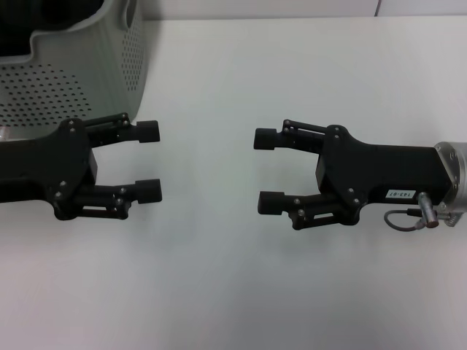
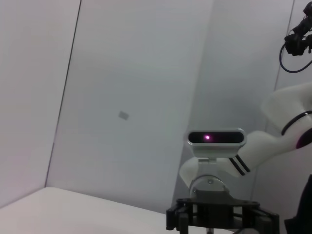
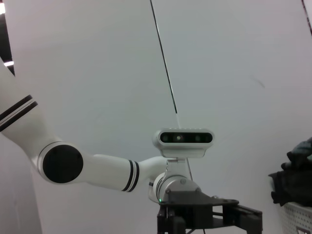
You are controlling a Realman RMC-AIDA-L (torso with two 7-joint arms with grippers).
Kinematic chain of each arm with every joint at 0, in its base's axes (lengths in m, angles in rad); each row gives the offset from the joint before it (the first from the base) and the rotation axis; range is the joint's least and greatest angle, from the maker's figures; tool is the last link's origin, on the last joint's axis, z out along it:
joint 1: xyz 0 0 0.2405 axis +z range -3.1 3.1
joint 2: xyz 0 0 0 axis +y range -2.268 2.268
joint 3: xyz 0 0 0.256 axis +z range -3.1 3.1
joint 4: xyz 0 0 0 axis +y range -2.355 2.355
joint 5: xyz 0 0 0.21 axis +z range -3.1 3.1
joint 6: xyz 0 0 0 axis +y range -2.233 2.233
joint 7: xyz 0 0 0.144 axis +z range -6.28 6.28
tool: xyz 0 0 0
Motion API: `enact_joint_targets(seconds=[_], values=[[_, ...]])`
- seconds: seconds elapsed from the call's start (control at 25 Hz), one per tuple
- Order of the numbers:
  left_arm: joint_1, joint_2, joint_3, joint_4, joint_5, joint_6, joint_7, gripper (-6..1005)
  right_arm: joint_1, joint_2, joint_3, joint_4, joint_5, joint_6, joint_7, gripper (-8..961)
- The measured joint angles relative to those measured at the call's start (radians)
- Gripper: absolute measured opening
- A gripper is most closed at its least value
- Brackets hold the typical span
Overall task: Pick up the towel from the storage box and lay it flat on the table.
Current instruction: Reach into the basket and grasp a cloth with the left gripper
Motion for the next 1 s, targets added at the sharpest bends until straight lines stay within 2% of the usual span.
enact_joint_targets(seconds=[0.28, 0.84, 0.96, 1.0], values=[[0.004, -0.011, -0.047, 0.000, 0.003, -0.006, 0.021, 874, -0.002, 0.007, 0.009, 0.004, -0.004, 0.015, -0.003, 890], [0.004, -0.017, -0.054, 0.001, -0.004, -0.007, 0.025, 875, -0.002, 0.013, 0.008, 0.005, -0.004, 0.024, -0.014, 889], [-0.006, -0.021, -0.116, 0.024, -0.017, -0.006, -0.035, 874, -0.011, 0.013, 0.008, 0.005, -0.004, 0.028, -0.019, 889], [-0.013, -0.025, -0.185, 0.066, -0.037, -0.007, -0.111, 874, -0.015, 0.013, 0.008, 0.004, -0.004, 0.028, -0.022, 889]])
